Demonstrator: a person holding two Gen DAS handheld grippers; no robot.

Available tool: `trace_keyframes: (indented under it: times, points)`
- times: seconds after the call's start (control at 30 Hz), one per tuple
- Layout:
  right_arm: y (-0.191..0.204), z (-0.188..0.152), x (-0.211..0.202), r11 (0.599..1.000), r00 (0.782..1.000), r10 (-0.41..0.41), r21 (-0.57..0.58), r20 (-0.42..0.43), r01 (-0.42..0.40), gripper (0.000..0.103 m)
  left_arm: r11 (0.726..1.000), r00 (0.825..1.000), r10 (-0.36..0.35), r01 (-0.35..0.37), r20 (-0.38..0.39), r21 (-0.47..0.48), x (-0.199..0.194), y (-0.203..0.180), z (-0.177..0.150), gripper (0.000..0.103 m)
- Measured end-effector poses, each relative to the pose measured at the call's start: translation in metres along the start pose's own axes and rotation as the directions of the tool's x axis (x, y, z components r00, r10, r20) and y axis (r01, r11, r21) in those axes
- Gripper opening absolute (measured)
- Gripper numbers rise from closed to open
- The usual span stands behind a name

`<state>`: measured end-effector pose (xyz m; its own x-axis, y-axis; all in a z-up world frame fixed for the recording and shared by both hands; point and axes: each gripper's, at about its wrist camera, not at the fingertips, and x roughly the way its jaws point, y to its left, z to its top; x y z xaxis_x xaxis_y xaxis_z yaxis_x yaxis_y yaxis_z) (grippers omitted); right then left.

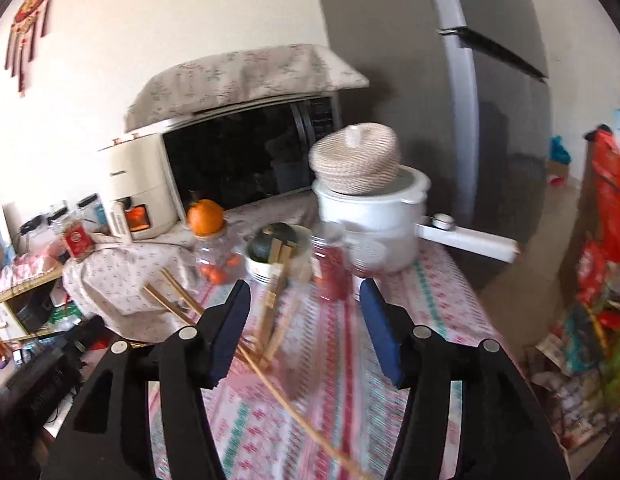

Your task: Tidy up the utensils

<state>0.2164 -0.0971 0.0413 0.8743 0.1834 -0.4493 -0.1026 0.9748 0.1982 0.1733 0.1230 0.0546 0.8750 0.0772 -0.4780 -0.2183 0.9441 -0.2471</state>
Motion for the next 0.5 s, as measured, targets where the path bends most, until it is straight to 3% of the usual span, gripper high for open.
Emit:
trace_keyframes:
  times: [0.17,0.3,0.4,0.47,0.5]
  points:
    - [-0.031,-0.021,-0.018,0.999,0.999,-0.034,0.032,-0.018,0.035,0.069,1.000,1.000,0.003,-0.003,-0.005,0.007,-0.008,-0.002,-0.015,0.050]
    - [-0.049,-0.042,-0.004,0.999,0.984,0.019,0.044,-0.179,-0.011,0.071,1.000,0.999,0.010,-0.009,-0.043,0.012,-0.011,0.001,-0.028,0.053]
    - [-0.040,-0.063,0.023,0.994,0.938,0.034,-0.090,-0.344,-0.069,0.071,1.000,0.997,-0.003,0.004,-0.079,0.005,-0.011,0.009,-0.031,0.057]
    - [-0.023,-0.084,0.043,0.960,0.885,0.055,-0.219,-0.462,-0.173,0.071,1.000,0.996,-0.007,0.007,-0.090,0.008,-0.012,0.015,-0.028,0.059]
    - [-0.009,-0.099,0.056,0.924,0.850,0.050,-0.298,-0.525,-0.239,0.071,1.000,0.996,-0.006,0.007,-0.088,0.011,-0.013,0.018,-0.026,0.060]
